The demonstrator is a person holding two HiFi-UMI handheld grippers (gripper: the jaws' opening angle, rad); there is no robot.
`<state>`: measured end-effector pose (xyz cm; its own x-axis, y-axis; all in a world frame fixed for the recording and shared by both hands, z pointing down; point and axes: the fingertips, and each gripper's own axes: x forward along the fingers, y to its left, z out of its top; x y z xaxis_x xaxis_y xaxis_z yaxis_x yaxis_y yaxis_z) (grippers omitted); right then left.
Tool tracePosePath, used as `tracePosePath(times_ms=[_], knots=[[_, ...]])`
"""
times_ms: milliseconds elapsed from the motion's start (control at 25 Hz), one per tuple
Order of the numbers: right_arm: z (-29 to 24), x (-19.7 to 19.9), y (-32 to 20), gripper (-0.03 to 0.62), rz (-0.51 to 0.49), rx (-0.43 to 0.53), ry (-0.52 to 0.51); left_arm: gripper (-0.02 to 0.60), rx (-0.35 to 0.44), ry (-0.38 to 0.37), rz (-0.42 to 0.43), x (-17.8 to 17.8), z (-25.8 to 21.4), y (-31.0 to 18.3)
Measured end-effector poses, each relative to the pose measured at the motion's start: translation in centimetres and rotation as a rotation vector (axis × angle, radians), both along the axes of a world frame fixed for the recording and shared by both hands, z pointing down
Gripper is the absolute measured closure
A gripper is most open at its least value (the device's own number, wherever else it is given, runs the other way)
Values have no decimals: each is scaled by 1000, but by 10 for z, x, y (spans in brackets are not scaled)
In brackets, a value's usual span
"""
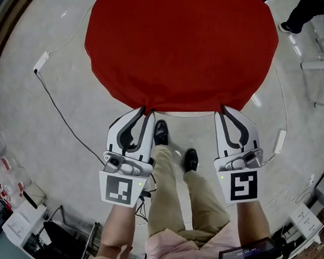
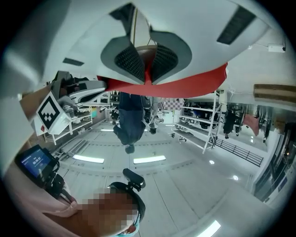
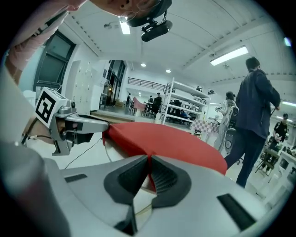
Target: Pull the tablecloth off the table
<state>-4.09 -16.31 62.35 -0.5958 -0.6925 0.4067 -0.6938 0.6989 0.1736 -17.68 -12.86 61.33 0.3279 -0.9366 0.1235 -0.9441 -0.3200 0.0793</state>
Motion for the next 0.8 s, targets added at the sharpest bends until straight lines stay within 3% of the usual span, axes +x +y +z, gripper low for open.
tracePosePath(times_ms=[240, 800], knots=[[-26, -3, -19, 563, 43, -22, -65, 523, -4, -23, 16, -2, -24, -20], [-111, -19, -40, 563, 75, 58, -102, 543, 21, -33, 22, -17, -107, -44]])
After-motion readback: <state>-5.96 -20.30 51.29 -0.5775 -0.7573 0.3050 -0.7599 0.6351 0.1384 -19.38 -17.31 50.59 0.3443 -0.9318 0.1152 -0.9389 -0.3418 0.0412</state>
